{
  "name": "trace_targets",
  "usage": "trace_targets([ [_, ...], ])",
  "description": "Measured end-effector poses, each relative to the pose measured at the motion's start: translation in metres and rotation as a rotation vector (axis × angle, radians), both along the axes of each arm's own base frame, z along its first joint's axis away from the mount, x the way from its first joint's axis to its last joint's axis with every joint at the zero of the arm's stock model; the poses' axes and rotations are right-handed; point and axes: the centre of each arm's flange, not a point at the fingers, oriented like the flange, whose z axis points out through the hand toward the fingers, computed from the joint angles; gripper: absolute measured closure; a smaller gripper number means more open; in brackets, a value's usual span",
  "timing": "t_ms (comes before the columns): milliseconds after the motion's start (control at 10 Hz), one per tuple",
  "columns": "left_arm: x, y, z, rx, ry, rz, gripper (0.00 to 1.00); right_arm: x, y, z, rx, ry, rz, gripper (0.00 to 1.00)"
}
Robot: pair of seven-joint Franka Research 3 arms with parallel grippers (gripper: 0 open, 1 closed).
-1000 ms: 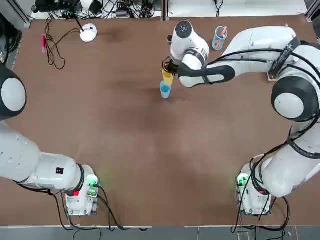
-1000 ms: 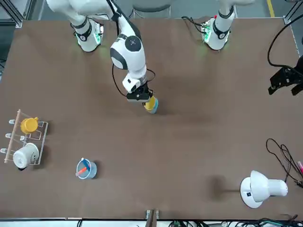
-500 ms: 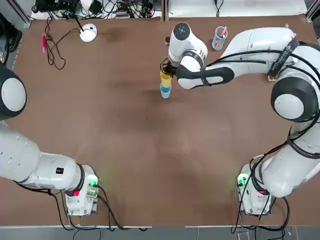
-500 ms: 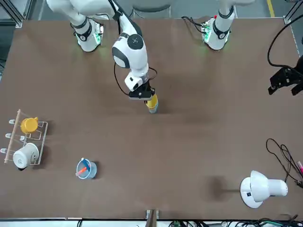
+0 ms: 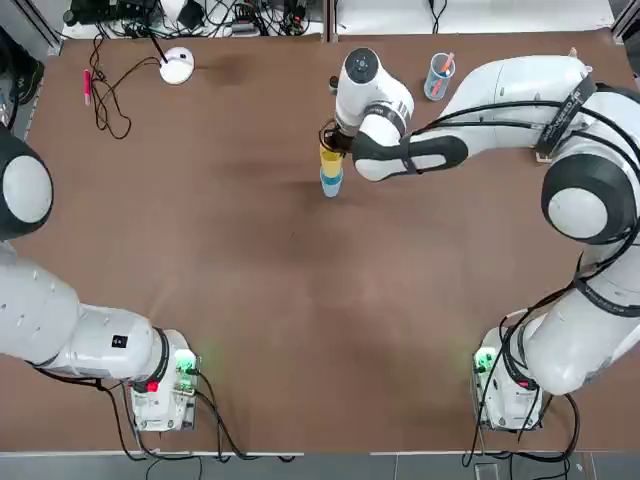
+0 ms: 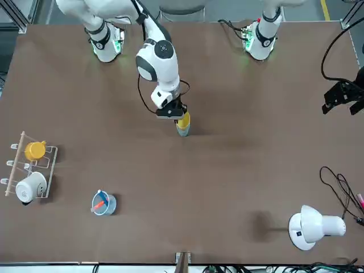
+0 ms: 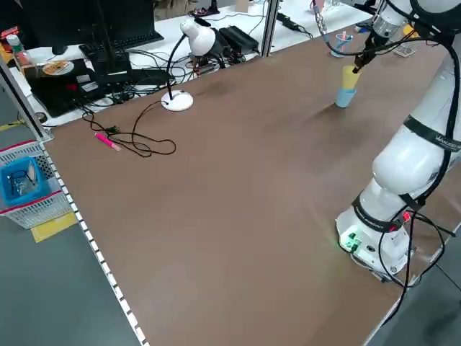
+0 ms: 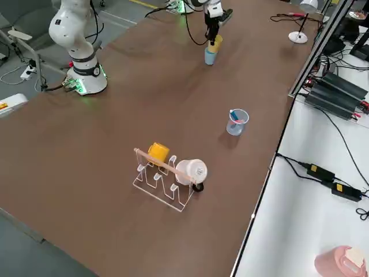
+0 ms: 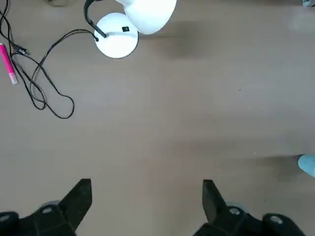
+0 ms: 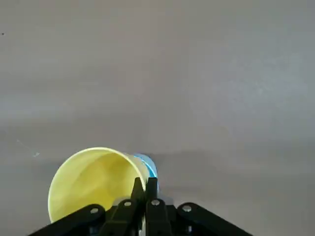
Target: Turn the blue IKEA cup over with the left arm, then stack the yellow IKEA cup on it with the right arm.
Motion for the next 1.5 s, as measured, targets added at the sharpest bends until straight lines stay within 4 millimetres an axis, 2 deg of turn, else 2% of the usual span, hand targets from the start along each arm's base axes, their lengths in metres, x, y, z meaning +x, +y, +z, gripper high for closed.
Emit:
trace_targets([
  [400, 0.000, 0.000, 0.000, 0.000, 0.001, 0.004, 0.01, 0.001, -0.002, -0.005, -0.015, -0.005, 0.004, 0.96],
  [900, 0.000, 0.001, 0.000, -0.001, 0.001, 0.008, 0.01, 0.004, -0.006, -0.021, -0.037, -0.001, -0.004, 0.93],
  [1500, 0.003, 0.002, -0.006, -0.020, 0.011, 0.019, 0.01, 0.008, -0.006, -0.017, -0.024, -0.008, -0.061, 0.07],
])
